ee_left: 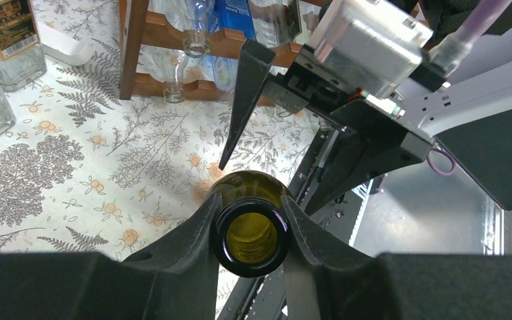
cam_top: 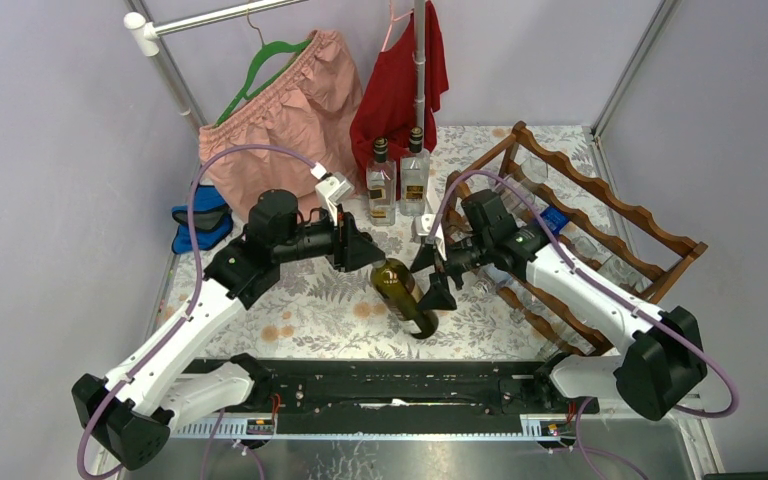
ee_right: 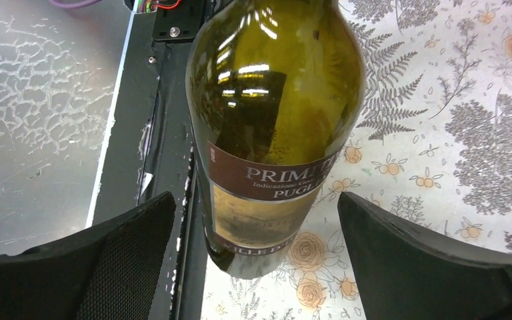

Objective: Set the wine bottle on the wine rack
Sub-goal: Pick up the wine bottle from the center of the board.

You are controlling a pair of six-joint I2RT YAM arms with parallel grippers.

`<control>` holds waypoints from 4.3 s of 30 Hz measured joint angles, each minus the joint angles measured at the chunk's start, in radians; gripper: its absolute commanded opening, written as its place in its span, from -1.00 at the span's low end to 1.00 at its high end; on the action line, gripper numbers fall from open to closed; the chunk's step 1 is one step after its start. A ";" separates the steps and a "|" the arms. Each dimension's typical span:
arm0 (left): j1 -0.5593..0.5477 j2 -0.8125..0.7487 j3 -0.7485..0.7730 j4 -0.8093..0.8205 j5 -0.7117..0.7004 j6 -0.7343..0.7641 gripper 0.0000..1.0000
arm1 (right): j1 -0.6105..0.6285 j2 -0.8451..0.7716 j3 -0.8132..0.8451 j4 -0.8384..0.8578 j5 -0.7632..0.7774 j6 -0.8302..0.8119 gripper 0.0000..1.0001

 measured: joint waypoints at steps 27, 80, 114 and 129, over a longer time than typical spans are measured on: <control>-0.001 -0.058 -0.135 0.239 -0.101 -0.170 -0.95 | 0.032 0.097 -0.142 0.321 -0.003 0.226 -0.34; 0.047 -0.336 -0.585 0.225 0.257 -0.789 0.71 | 0.370 0.045 0.034 -0.235 0.739 -0.510 -1.00; -0.059 -0.206 -0.657 0.461 0.199 -0.889 0.00 | 0.427 0.068 0.058 -0.219 0.918 -0.510 -1.00; -0.059 -0.206 -0.663 0.469 0.216 -0.884 -0.03 | 0.431 0.080 0.056 -0.220 0.916 -0.500 -1.00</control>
